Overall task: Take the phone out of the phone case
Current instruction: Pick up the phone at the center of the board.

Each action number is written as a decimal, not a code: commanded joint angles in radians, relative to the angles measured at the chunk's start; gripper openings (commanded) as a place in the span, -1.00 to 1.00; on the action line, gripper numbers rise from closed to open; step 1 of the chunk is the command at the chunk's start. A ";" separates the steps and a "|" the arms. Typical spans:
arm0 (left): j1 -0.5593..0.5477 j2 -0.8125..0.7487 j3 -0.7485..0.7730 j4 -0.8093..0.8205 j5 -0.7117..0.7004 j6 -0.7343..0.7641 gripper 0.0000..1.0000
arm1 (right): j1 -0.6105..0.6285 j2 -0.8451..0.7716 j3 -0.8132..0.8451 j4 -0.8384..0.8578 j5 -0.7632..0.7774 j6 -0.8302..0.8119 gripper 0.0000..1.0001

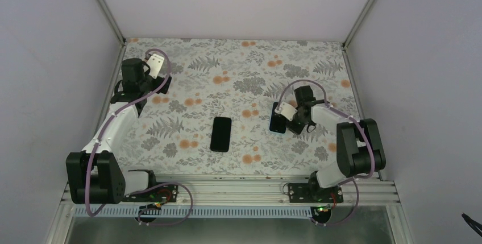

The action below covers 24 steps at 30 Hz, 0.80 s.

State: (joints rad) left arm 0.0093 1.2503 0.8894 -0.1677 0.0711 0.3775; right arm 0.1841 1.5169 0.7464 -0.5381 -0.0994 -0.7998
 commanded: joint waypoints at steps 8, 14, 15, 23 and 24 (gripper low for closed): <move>0.003 -0.011 -0.011 -0.008 -0.003 0.012 1.00 | 0.220 0.179 0.095 -0.087 -0.133 0.079 -0.93; 0.002 -0.008 -0.008 -0.015 0.011 0.009 1.00 | 0.329 0.259 0.250 -0.120 -0.255 0.095 -0.86; 0.002 -0.009 -0.011 -0.013 0.008 0.010 1.00 | 0.339 0.263 0.269 -0.110 -0.250 0.099 -0.73; 0.003 -0.023 -0.044 -0.003 -0.011 0.013 1.00 | 0.322 0.092 0.368 -0.240 -0.265 -0.038 0.38; 0.003 -0.025 -0.051 0.001 -0.005 0.016 1.00 | 0.316 0.077 0.359 -0.239 -0.240 -0.064 0.43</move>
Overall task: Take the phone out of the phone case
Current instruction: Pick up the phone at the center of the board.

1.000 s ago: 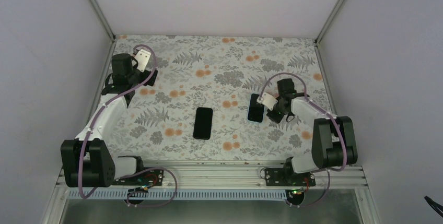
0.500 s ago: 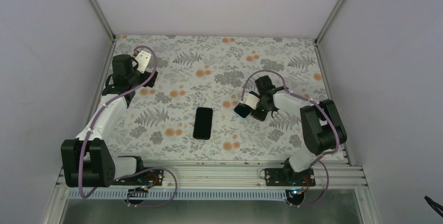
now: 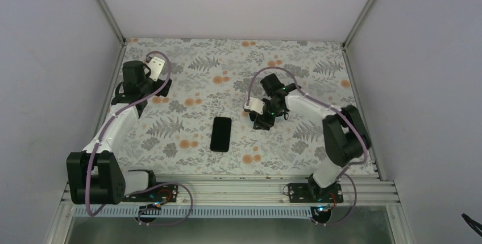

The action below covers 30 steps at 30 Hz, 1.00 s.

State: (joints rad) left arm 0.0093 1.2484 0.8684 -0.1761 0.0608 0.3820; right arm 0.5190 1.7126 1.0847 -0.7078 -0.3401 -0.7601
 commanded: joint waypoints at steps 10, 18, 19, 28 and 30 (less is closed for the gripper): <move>0.003 -0.034 -0.042 0.053 -0.058 -0.015 1.00 | -0.207 -0.027 0.112 -0.138 -0.023 -0.572 0.99; 0.003 -0.048 -0.069 0.065 -0.067 -0.008 1.00 | -0.233 0.162 0.273 -0.211 -0.011 -0.692 1.00; 0.003 -0.047 -0.073 0.068 -0.068 -0.006 1.00 | -0.234 0.183 0.293 -0.220 -0.002 -0.695 1.00; 0.003 -0.031 -0.083 0.079 -0.066 -0.005 1.00 | -0.238 0.275 0.366 -0.278 -0.020 -0.707 1.00; 0.003 -0.030 -0.086 0.085 -0.068 -0.005 1.00 | -0.238 0.288 0.380 -0.282 -0.019 -0.705 1.00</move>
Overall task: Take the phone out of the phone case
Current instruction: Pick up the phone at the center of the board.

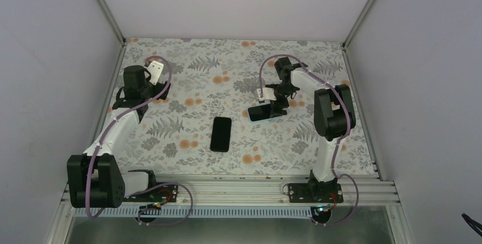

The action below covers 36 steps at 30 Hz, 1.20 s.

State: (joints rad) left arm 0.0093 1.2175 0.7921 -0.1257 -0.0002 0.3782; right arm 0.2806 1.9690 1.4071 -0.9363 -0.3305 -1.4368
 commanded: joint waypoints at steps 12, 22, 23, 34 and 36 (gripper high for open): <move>0.003 0.006 -0.021 0.041 -0.002 0.002 1.00 | -0.001 0.081 0.039 -0.002 0.056 -0.037 1.00; 0.003 0.012 -0.025 0.041 0.011 0.007 1.00 | 0.017 0.067 -0.095 0.130 0.200 -0.047 0.99; 0.003 0.009 -0.026 0.032 0.024 0.014 1.00 | 0.024 0.059 -0.136 0.165 0.235 -0.055 0.99; 0.003 0.021 0.028 -0.073 0.254 0.056 1.00 | 0.054 -0.030 -0.342 0.338 0.215 -0.051 0.46; 0.004 0.029 0.047 -0.098 0.293 0.067 1.00 | 0.054 -0.044 -0.321 0.317 0.158 -0.029 0.33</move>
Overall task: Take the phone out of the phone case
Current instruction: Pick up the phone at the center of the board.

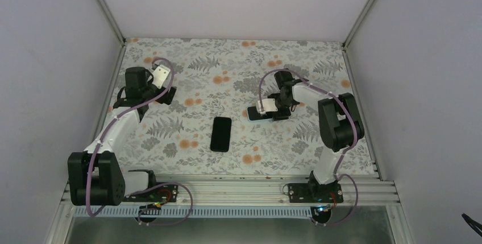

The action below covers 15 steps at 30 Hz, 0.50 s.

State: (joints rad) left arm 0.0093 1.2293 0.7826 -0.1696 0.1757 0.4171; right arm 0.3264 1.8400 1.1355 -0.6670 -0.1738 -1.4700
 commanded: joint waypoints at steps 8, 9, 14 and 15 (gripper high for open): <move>0.001 0.019 0.092 -0.116 0.148 0.071 1.00 | 0.006 0.041 -0.011 0.010 -0.101 0.038 0.99; 0.001 0.014 0.088 -0.114 0.145 0.072 1.00 | 0.004 0.036 -0.007 0.001 -0.110 0.034 1.00; 0.001 -0.010 0.050 -0.094 0.157 0.071 1.00 | 0.000 0.100 0.098 -0.091 -0.119 0.042 1.00; 0.002 -0.010 0.048 -0.094 0.158 0.069 1.00 | -0.001 0.119 0.122 -0.113 -0.118 0.044 0.99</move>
State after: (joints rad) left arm 0.0093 1.2446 0.8463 -0.2691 0.3019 0.4717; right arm 0.3260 1.8805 1.1900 -0.6998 -0.2802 -1.4326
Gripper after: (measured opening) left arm 0.999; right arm 0.997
